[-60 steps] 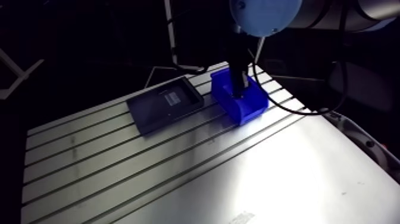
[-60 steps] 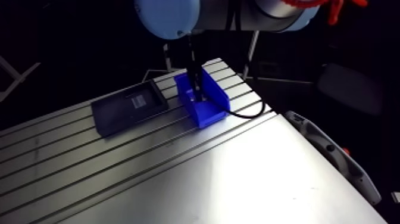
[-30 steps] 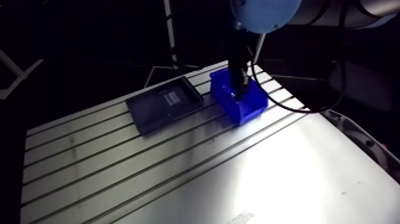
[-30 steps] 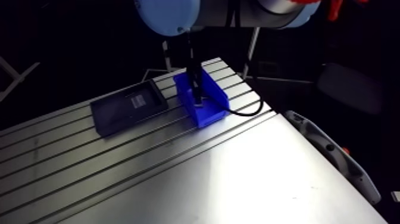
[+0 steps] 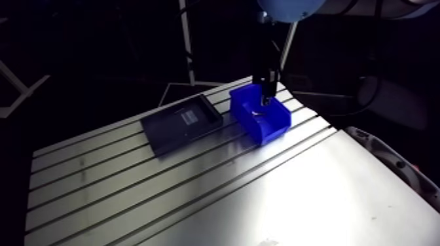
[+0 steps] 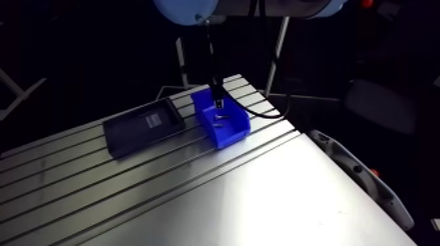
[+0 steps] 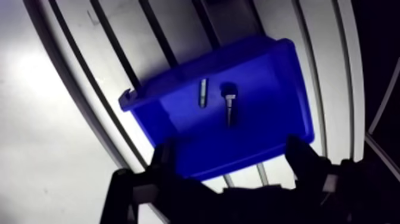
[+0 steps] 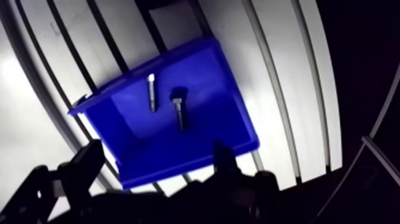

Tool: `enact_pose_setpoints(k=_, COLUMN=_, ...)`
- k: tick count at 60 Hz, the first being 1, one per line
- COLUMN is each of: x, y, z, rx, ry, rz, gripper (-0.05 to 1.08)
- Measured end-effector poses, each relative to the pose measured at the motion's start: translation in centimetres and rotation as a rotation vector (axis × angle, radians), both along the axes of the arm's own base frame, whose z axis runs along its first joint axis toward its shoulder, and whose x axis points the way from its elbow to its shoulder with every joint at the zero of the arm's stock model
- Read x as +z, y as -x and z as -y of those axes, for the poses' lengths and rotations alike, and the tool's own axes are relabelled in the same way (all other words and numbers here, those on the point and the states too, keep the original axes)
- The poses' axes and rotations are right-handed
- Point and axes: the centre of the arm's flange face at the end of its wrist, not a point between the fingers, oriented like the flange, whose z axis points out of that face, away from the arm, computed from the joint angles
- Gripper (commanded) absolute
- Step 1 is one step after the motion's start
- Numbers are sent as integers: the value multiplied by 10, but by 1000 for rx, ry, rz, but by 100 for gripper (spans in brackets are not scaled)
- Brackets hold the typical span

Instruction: Pick up the M10 bolt from the tray and put it into the blue bin.

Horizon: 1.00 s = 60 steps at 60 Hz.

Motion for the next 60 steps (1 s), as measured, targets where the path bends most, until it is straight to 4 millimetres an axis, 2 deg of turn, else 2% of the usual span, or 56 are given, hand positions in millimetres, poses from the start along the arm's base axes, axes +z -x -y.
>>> enact_pose_setpoints(k=14, x=44, y=-2, z=1, rx=-23, ry=5, rz=6, gripper=1)
enact_pose_setpoints(k=34, x=109, y=-6, z=10, rx=-218, ry=4, rz=-23, gripper=1)
enact_pose_setpoints(k=47, x=141, y=-6, z=39, rx=-453, ry=-3, rz=-46, gripper=1)
enact_pose_setpoints(k=60, x=160, y=-4, z=76, rx=-678, ry=-16, rz=-46, gripper=1)
